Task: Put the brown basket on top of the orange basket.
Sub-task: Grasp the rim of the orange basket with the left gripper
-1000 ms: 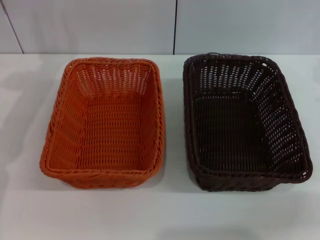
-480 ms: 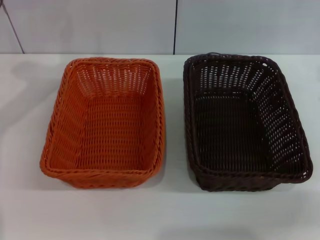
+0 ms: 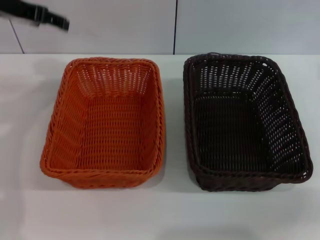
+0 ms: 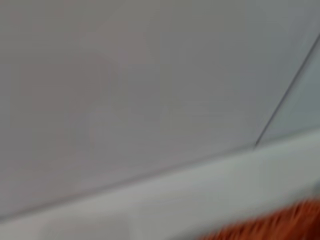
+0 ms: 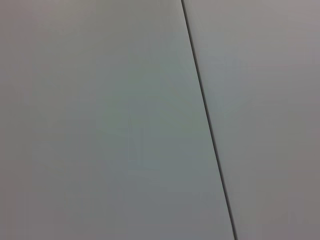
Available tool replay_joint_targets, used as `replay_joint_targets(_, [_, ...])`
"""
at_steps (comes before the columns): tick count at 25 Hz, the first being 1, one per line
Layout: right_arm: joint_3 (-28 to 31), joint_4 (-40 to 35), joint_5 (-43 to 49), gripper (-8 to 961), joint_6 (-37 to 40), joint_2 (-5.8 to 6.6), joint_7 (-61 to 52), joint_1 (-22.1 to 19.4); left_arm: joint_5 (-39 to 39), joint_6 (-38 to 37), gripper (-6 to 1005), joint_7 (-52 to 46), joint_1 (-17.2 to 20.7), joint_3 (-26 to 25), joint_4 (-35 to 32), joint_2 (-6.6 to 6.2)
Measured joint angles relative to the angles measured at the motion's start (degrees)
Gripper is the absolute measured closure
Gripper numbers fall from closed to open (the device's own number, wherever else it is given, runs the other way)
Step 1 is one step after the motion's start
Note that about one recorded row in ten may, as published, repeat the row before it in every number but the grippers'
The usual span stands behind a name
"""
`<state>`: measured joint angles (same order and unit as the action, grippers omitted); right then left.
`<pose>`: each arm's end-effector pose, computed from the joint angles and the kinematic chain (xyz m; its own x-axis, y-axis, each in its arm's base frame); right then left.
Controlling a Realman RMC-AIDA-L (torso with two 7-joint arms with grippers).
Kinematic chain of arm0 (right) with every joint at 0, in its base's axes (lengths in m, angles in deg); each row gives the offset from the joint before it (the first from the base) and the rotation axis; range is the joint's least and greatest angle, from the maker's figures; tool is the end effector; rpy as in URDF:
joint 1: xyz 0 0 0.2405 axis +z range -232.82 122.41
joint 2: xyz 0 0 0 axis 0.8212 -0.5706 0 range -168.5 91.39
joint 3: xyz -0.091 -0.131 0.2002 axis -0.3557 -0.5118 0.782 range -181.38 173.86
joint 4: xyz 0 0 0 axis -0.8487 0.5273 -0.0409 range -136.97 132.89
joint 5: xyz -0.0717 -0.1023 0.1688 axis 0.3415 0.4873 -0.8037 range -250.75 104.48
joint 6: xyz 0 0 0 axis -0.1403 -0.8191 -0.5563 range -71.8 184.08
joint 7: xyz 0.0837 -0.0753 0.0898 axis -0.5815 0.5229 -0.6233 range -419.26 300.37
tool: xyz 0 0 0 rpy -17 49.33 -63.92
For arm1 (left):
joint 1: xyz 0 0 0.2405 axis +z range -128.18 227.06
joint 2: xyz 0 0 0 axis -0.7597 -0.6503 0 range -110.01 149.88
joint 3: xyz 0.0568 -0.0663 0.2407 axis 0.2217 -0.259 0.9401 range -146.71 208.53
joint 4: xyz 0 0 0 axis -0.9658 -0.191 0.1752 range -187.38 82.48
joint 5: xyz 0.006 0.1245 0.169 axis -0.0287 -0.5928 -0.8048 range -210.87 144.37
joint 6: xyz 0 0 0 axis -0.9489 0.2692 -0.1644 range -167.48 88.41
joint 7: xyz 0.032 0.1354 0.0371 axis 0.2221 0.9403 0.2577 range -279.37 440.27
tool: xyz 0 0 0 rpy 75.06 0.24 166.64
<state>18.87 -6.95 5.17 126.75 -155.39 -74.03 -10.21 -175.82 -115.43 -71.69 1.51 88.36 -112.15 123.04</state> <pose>0.2796 0.4263 0.0964 0.5987 0.3809 -0.7046 -0.7834 0.0952 -0.6142 -0.1809 0.4643 0.1446 0.6282 0.7170 0.3022 0.7178 -0.3843 -0.5806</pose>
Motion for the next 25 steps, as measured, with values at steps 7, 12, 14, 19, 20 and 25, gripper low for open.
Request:
replay_joint_targets(7, [-0.6, -1.7, 0.0, 401, 0.5, 0.19, 0.0, -0.1, -16.5, -9.9, 157, -5.2, -3.9, -1.0, -4.7, 4.86])
replay_joint_targets(12, [-0.5, -1.9, 0.0, 400, 0.6, 0.57, 0.0, -0.3, -19.0, -11.9, 157, -6.4, -3.7, -2.8, -5.4, 8.02])
replay_joint_targets(14, [-0.5, -2.0, 0.0, 399, 0.6, 0.68, 0.0, 0.0, -19.1, -12.3, 157, -7.3, -3.1, -3.1, -5.0, 8.83])
replay_joint_targets(19, [-0.6, -2.1, 0.3, 398, 0.5, 1.10, 0.0, 1.2, -19.4, -13.0, 157, -8.8, -1.5, -4.4, -3.2, 10.49])
replay_joint_targets(20, [-0.6, -2.1, 0.3, 397, 0.4, 1.12, 0.0, 1.4, -19.4, -13.0, 157, -8.9, -1.3, -4.8, -2.8, 10.67])
replay_joint_targets(25, [-1.2, -2.1, 0.5, 396, 0.3, 1.15, 0.1, 2.4, -19.2, -12.2, 157, -8.9, 0.1, -6.8, -1.2, 11.93])
